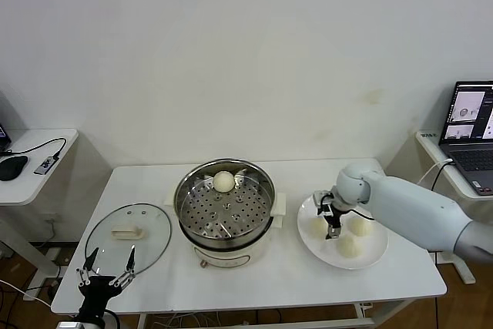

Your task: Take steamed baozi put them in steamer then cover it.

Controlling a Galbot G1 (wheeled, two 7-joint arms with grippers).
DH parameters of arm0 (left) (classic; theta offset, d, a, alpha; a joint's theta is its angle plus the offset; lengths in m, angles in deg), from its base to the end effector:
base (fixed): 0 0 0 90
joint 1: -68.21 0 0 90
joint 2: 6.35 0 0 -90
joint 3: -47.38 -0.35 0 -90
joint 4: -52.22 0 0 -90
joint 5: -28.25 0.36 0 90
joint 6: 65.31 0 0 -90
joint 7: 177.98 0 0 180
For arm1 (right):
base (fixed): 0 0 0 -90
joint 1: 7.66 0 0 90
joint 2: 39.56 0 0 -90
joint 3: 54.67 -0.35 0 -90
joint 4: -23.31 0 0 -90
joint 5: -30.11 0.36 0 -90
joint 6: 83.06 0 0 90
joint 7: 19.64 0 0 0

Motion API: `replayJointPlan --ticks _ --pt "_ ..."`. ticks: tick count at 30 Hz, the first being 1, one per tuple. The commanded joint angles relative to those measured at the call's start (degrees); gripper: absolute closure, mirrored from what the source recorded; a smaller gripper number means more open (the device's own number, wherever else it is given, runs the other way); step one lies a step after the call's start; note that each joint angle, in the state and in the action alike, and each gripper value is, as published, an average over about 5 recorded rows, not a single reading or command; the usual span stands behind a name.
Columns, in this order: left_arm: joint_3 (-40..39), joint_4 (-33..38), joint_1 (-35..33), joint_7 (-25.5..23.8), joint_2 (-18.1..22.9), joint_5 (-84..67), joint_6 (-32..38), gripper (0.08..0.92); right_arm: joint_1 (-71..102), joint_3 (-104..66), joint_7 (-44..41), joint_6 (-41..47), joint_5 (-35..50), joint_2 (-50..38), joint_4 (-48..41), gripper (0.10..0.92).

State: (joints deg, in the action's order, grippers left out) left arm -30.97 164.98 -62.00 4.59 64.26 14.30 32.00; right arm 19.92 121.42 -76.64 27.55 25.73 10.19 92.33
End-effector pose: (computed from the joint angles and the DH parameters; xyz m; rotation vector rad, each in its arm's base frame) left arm 0.1343 0.1332 -0.3447 0.0944 -2.9985 -0.2349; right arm 0.5266 -0.0535 -0.2492 1.2589 -1.3126 1.4115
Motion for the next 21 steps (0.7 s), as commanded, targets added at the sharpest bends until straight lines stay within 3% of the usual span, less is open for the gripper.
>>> replayJointPlan --ticks 1,5,11,21 --pt "0.0 0.1 0.0 0.0 0.0 0.0 0.0 0.177 1.0 -0.4 0.0 0.1 -0.6 0.7 -1.2 0.372" --pt "0.1 0.1 -0.1 0.1 0.0 0.0 0.0 0.177 0.8 -0.7 0.2 0.2 -0.6 0.6 -1.2 0.426" --pt "0.1 0.4 -0.1 0.1 0.1 -0.1 -0.1 0.177 -1.8 -1.2 -0.6 -0.3 0.8 -1.1 1.2 0.443" --pt "-0.4 0.4 0.7 0.1 -0.5 -0.2 -0.3 0.177 -18.9 5.7 -1.6 3.1 11.9 -7.5 10.6 0.445"
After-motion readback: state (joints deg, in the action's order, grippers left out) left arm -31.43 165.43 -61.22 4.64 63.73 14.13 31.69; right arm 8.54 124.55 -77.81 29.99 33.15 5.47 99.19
